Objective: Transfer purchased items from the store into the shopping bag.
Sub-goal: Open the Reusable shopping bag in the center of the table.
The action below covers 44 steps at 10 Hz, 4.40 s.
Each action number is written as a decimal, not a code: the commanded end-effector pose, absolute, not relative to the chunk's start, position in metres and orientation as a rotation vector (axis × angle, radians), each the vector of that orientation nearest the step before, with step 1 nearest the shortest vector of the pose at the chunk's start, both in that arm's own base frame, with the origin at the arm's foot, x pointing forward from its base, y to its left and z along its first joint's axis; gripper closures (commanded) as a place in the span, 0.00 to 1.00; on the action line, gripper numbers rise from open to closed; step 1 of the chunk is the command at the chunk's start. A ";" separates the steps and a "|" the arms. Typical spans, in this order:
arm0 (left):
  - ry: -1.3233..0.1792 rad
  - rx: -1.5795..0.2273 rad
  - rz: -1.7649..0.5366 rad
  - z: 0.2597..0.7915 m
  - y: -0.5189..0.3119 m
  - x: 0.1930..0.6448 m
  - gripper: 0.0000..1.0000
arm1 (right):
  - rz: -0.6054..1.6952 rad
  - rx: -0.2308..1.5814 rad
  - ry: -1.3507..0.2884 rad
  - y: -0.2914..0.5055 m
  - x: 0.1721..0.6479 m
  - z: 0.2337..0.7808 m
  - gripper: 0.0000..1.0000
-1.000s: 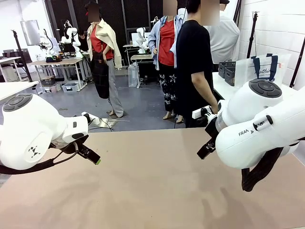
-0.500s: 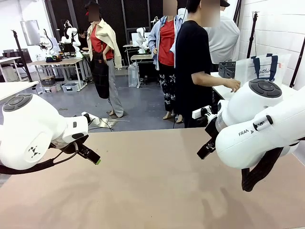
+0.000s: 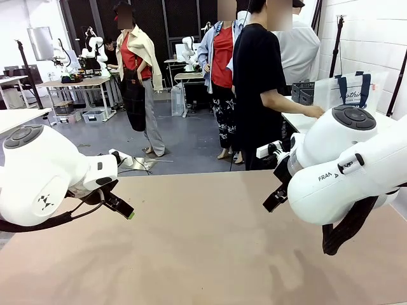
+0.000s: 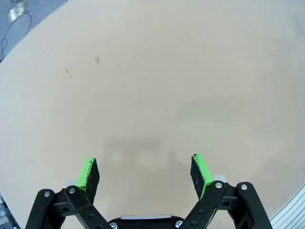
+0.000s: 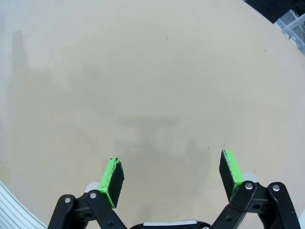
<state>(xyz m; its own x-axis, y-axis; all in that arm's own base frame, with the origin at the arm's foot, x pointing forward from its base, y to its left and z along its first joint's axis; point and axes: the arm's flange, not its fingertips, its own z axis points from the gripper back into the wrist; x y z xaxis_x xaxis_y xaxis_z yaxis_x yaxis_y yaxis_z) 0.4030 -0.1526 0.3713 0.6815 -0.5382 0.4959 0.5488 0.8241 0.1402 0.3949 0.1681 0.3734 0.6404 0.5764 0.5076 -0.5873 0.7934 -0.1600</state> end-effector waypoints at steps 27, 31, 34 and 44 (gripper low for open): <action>-0.550 -0.021 -0.607 0.371 -0.151 0.403 0.00 | 0.663 0.021 -0.572 0.168 0.395 0.373 0.00; -0.550 -0.021 -0.607 0.371 -0.151 0.403 0.00 | 0.663 0.021 -0.572 0.168 0.395 0.373 0.00; -0.550 -0.021 -0.607 0.371 -0.151 0.403 0.00 | 0.663 0.021 -0.572 0.168 0.395 0.373 0.00; -0.550 -0.021 -0.607 0.371 -0.151 0.403 0.00 | 0.663 0.021 -0.572 0.168 0.395 0.373 0.00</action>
<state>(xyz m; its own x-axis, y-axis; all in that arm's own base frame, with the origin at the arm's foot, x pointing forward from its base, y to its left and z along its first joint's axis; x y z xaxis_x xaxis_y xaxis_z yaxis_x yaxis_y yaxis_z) 0.4030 -0.1526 0.3713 0.6814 -0.5383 0.4959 0.5489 0.8241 0.1402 0.3949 0.1681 0.3734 0.6404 0.5764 0.5076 -0.5873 0.7934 -0.1600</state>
